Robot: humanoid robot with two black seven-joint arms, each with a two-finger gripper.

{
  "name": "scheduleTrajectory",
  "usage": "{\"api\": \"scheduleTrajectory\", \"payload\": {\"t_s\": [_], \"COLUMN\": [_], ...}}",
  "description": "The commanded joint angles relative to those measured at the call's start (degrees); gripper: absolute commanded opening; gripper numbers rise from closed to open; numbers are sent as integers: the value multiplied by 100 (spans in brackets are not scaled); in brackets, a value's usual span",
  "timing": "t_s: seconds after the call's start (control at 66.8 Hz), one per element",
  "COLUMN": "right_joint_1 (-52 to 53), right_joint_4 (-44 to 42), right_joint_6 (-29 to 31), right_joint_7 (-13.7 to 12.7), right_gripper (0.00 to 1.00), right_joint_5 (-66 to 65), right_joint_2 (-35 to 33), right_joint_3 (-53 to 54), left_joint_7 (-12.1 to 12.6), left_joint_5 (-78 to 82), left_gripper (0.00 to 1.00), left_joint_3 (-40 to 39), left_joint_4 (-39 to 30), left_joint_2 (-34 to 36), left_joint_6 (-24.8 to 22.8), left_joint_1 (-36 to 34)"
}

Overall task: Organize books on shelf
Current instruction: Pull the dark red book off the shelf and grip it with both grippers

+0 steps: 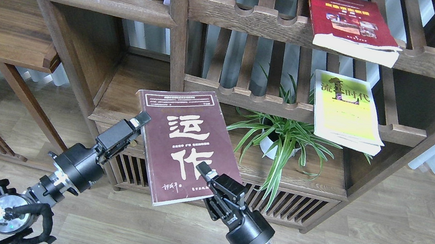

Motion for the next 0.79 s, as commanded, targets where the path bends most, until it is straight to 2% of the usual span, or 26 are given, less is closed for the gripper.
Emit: {"api": "scheduleTrajectory", "payload": {"t_s": [0.0,0.015,0.075,0.3,0.345,0.39,0.404,0.479,0.524,0.779], "right_joint_1": [13,57,101,136,127,127,127,127,136,110], "right_joint_4": [0,0,0,-9,-26,-53,-61,-97,-97,-158], "right_joint_6": [1,1,1,1,1,1,1,1,1,1], "right_joint_7": [1,1,1,1,1,-8,1,1,1,1], "right_gripper": [5,5,5,5,5,5,5,5,5,9], "right_joint_5": [-34,-34,-34,-52,-60,-96,-113,-122,-122,-131], "right_joint_2": [44,61,79,193,202,202,202,211,211,404], "right_joint_3": [-45,-54,-80,-212,-212,-212,-212,-204,-204,-177], "left_joint_7": [17,43,69,78,78,78,70,52,52,-27], "left_joint_5": [-2,-2,-2,-2,-2,-2,-2,-2,7,16], "left_gripper": [74,68,64,59,56,48,40,18,11,5], "left_joint_3": [106,159,203,238,273,300,309,335,344,326], "left_joint_4": [-24,-24,-24,-24,-33,-24,-24,-16,-16,-16], "left_joint_2": [-69,-95,-95,-139,-148,-148,-148,-157,-157,-113], "left_joint_6": [0,0,0,0,0,0,0,0,0,0], "left_joint_1": [-2,-10,-10,-11,-10,-10,-2,33,33,-2]}}
